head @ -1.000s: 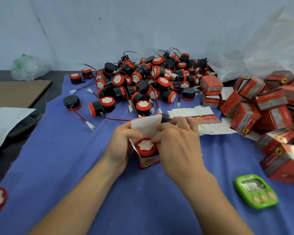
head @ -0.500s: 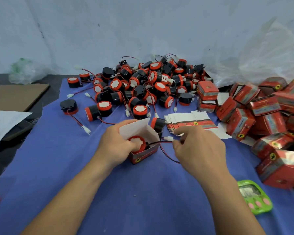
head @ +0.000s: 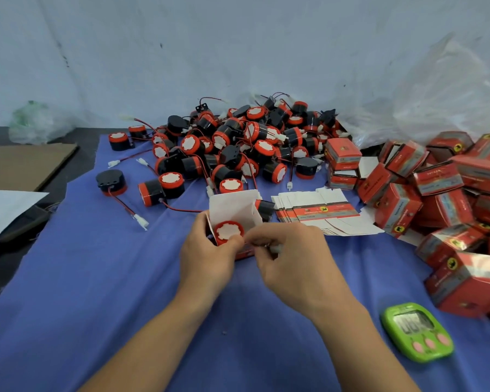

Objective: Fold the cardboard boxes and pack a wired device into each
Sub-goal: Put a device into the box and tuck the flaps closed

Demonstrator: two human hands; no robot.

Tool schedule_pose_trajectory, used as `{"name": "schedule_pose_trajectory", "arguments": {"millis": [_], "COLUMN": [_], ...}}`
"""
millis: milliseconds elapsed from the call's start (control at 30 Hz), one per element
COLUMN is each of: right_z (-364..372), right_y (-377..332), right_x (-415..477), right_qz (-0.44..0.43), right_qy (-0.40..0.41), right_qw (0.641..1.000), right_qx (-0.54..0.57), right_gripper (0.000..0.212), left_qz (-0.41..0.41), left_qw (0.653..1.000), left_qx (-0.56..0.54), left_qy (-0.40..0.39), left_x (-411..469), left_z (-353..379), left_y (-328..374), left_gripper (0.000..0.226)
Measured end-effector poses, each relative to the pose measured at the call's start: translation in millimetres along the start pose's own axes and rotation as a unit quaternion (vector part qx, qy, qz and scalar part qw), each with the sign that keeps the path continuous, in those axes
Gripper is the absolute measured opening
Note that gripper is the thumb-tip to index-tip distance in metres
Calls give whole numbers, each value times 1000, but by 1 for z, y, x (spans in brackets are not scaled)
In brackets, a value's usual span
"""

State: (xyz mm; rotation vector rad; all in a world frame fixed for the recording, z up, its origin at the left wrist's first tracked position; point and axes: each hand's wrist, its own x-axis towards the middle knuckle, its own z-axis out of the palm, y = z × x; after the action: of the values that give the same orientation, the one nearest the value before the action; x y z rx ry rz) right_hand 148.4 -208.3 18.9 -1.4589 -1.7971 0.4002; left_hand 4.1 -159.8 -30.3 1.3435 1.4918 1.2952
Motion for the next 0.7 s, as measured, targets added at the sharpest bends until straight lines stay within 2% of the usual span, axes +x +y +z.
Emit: {"name": "schedule_pose_trajectory", "arguments": {"millis": [100,167,267,333,433,600,700], "right_z": [8,13,16,16,12,2,-8], "right_y": [-1,-6,-13,-15,-14,-18,-19], "right_x": [2,3,4,6,11,13,11], "right_qz": [-6,5,-27,-29,-2,-10,-1], "right_qy": [87,108,136,99,15,-47,-71], "right_qw": [993,981,953,936,916,913,913], "right_qx": [-74,-161,-268,-337,-402,-406,-401], "right_gripper": [11,12,12,14,21,27,24], "left_qz": [-1,-29,-75,-92,-95,-80,-78], "left_qw": [999,996,985,974,970,975,976], "left_qx": [3,-8,-38,-48,-50,-71,-76], "left_qy": [-50,-87,-153,-203,-219,-193,-187], "left_x": [4,5,6,5,4,0,-2], "left_z": [-5,-7,-9,-10,-11,-7,-7], "left_y": [3,7,14,17,17,17,17], "left_gripper": [40,42,49,56,58,55,53]}}
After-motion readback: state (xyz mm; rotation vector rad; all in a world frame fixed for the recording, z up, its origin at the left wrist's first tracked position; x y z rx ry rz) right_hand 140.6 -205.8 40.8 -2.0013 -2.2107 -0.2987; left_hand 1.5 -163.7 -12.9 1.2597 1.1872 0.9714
